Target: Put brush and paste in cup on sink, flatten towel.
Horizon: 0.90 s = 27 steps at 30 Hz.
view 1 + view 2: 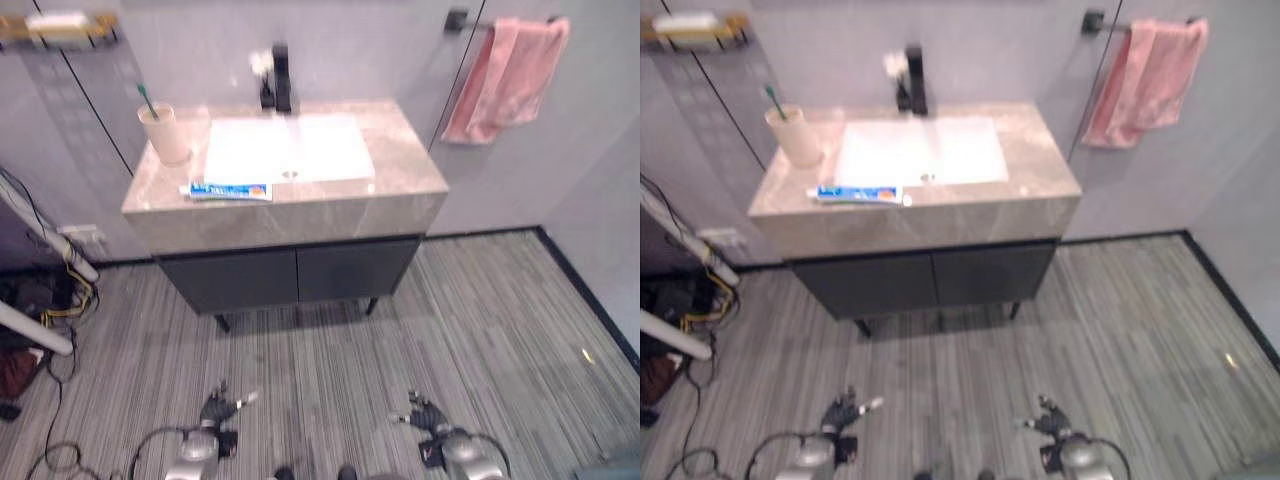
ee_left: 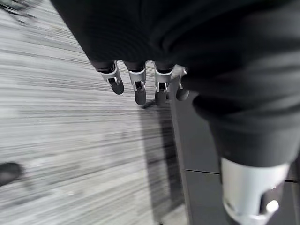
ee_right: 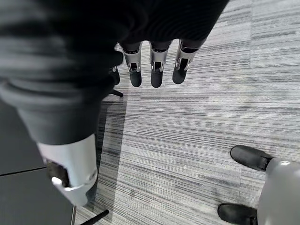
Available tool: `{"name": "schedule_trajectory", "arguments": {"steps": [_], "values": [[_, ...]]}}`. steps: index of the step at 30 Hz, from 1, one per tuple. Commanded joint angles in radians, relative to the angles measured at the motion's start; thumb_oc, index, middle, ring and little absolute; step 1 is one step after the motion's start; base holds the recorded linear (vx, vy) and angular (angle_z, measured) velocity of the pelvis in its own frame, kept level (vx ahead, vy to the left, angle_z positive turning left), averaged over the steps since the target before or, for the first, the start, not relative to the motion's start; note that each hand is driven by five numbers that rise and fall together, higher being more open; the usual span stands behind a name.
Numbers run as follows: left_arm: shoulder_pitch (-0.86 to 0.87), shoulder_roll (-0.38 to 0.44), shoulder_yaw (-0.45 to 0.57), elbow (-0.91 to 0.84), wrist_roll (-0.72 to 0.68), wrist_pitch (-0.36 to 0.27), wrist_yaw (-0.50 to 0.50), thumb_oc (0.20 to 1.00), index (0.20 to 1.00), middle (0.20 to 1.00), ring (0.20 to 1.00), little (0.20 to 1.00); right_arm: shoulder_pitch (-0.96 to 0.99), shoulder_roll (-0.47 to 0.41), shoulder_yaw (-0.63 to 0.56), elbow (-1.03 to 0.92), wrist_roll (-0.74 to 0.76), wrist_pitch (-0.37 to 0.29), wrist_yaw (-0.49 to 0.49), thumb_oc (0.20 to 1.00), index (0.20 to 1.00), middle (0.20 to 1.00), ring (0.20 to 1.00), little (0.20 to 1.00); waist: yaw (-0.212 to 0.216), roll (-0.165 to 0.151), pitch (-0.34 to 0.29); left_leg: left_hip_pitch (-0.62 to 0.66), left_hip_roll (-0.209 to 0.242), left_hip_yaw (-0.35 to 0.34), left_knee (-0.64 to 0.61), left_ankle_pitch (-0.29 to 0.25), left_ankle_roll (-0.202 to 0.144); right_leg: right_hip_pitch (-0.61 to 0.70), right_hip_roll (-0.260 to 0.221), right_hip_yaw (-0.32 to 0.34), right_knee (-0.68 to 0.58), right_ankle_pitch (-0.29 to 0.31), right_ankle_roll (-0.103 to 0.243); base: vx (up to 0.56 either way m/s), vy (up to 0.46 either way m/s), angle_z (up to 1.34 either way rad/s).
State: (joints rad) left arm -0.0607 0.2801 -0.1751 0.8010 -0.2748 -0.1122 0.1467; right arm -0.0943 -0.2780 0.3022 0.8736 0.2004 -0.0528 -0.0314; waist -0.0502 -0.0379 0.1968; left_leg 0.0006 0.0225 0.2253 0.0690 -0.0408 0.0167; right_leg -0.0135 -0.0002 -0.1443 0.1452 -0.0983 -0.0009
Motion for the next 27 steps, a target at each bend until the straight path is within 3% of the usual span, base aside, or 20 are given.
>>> {"name": "schedule_trajectory", "arguments": {"steps": [1, 4, 15, 23, 27], "values": [[-0.008, 0.024, -0.009, -0.011, -0.016, -0.055, 0.024, 1.000, 1.000, 1.000, 1.000, 1.000, 0.000, -0.030, -0.010, -0.053, 0.048, -0.048, -0.011, 1.000, 1.000, 1.000, 1.000, 1.000, 0.007, -0.022, -0.007, -0.033, 0.075, -0.020, 0.197, -0.092, -0.067, -0.063, -0.107, -0.023, 0.146, 0.006, 0.125, 0.00, 0.000, 0.00], [0.004, 0.013, -0.003, -0.013, -0.035, -0.059, 0.036, 1.000, 1.000, 1.000, 1.000, 1.000, 0.002, -0.014, -0.057, -0.053, 0.105, -0.065, -0.048, 1.000, 1.000, 1.000, 1.000, 1.000, 0.005, -0.026, -0.007, -0.046, 0.082, -0.015, 0.239, -0.119, -0.062, -0.071, -0.116, -0.030, 0.172, -0.007, 0.122, 0.01, -0.006, 0.01], [0.012, 0.015, -0.030, -0.034, -0.013, -0.057, 0.033, 1.000, 1.000, 1.000, 1.000, 1.000, -0.009, 0.003, -0.060, -0.084, 0.118, -0.081, -0.076, 1.000, 1.000, 1.000, 1.000, 1.000, 0.003, -0.024, 0.004, -0.058, 0.075, -0.014, 0.249, -0.129, -0.052, -0.080, -0.121, -0.025, 0.170, 0.002, 0.125, 0.00, 0.009, 0.00], [0.015, 0.027, -0.049, -0.053, 0.011, -0.050, 0.017, 1.000, 1.000, 1.000, 1.000, 1.000, 0.003, 0.016, -0.052, -0.058, 0.116, -0.067, -0.073, 1.000, 1.000, 1.000, 1.000, 1.000, 0.004, -0.017, 0.011, -0.018, 0.040, 0.003, 0.183, -0.117, -0.029, -0.057, -0.136, -0.009, 0.128, 0.046, 0.151, 0.01, 0.086, -0.01], [0.020, 0.030, -0.054, -0.054, 0.027, -0.049, 0.012, 1.000, 1.000, 1.000, 1.000, 1.000, 0.010, 0.028, -0.058, -0.043, 0.139, -0.063, -0.069, 1.000, 1.000, 1.000, 1.000, 1.000, 0.002, -0.012, 0.006, 0.022, 0.013, 0.014, 0.103, -0.097, -0.011, -0.054, -0.145, 0.011, 0.118, 0.102, 0.174, 0.05, 0.123, -0.01]]}}
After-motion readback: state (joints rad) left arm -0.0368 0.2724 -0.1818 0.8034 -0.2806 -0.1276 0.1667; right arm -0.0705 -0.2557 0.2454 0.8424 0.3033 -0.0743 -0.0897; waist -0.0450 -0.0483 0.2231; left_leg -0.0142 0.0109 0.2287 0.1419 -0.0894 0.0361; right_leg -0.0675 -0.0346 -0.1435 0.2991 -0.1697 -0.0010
